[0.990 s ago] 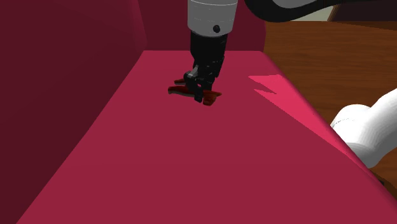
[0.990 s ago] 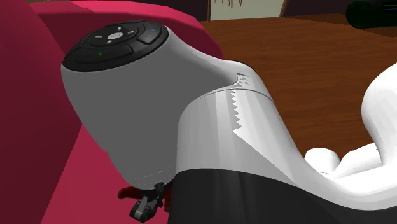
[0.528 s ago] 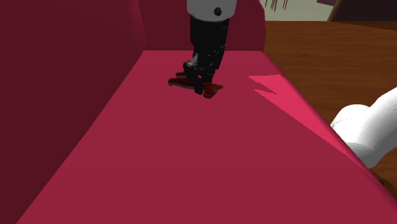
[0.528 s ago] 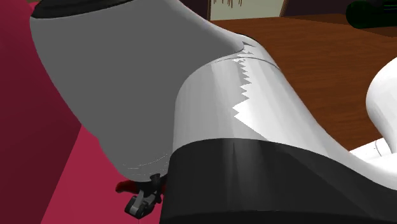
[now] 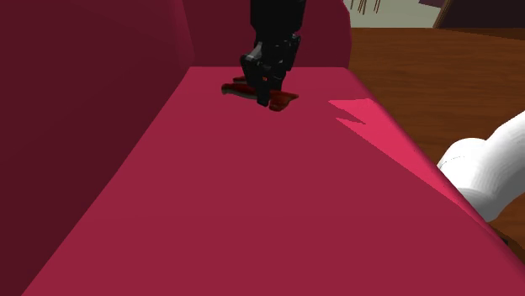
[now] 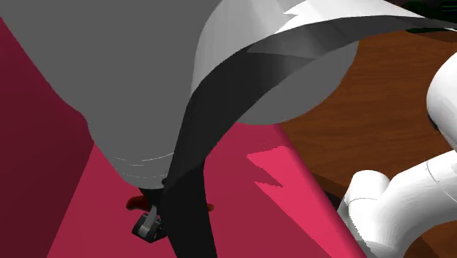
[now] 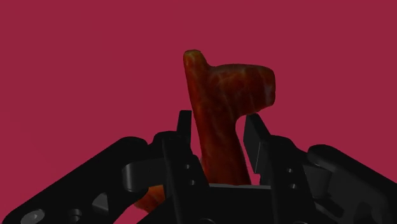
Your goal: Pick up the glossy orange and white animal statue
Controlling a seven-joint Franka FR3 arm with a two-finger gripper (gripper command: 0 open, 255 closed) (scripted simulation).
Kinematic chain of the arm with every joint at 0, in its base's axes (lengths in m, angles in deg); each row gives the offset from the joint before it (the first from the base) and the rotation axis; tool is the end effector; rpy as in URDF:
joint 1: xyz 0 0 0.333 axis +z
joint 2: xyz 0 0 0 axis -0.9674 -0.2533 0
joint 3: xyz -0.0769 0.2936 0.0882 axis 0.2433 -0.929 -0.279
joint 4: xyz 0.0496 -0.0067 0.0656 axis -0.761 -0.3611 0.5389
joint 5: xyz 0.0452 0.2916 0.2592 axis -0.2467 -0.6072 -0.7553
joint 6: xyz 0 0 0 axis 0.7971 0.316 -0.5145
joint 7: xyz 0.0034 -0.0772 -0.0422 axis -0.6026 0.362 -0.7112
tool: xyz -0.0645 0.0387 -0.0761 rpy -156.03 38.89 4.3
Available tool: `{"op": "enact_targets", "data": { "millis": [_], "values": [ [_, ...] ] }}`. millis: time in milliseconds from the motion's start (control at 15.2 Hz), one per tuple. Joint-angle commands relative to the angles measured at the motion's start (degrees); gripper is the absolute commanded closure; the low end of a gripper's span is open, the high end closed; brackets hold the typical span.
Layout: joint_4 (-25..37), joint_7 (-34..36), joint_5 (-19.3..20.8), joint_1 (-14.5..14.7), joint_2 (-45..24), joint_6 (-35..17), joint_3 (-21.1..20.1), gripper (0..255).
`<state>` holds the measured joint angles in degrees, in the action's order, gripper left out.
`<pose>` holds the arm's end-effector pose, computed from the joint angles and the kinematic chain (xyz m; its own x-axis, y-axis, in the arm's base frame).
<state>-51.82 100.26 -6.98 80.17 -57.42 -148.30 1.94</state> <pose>0.3431 0.3240 0.6876 0.9790 0.1777 0.1001 0.1731 -0.9835 0.0530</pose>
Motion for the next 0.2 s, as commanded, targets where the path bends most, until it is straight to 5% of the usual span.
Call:
{"op": "enact_targets", "data": {
  "millis": [0,132],
  "values": [
    [2.6,0.18,0.41,-0.15,-0.86,1.86,-0.17,255],
    [2.78,0.2,0.44,-0.15,-0.92,1.98,-0.18,255]
  ]
}}
